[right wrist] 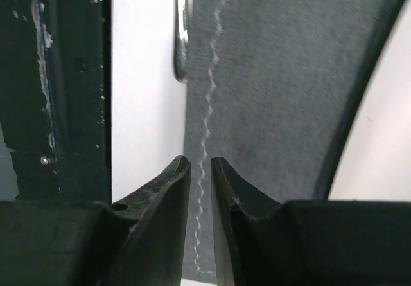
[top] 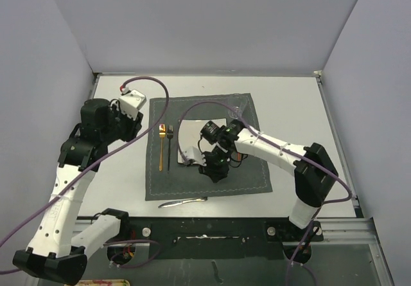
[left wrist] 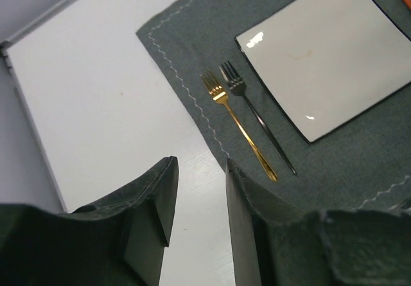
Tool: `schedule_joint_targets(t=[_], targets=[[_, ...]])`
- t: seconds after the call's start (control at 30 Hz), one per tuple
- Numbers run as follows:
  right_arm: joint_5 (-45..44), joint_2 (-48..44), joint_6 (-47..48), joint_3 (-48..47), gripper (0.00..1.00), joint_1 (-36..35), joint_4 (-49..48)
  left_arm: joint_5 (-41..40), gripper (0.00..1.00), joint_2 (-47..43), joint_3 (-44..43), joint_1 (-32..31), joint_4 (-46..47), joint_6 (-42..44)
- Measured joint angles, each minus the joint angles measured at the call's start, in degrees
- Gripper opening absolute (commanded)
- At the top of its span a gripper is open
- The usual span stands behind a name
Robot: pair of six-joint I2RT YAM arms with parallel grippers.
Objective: Set the dinner table for one person
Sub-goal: Pick up the knife at the center of the board.
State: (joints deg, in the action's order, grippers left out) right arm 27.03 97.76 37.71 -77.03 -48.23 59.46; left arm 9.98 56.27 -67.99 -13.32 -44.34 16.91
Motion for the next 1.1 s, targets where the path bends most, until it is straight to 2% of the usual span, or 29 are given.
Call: schedule_joint_targets(t=[0.37, 0.6, 0.83, 1.1], targets=[[-4.1, 6.0, -0.5, -2.1, 0.21, -13.2, -2.4, -15.4, 0.36, -5.0, -4.6, 1.5, 1.7, 3.0], [-7.4, 9.6, -0.6, -2.8, 0.21, -20.8, -5.7, -20.8, 0.36, -6.3, -8.3, 1.5, -3.3, 8.3], [-11.4, 11.8, -1.6, -3.3, 0.21, -23.6, -10.8, -24.7, 0.37, -10.5, -9.7, 1.5, -7.2, 11.0], [-14.9, 13.4, -2.4, -3.5, 0.21, -23.9, -14.3, -26.4, 0.39, -11.1, -10.3, 1.5, -10.8, 12.2]])
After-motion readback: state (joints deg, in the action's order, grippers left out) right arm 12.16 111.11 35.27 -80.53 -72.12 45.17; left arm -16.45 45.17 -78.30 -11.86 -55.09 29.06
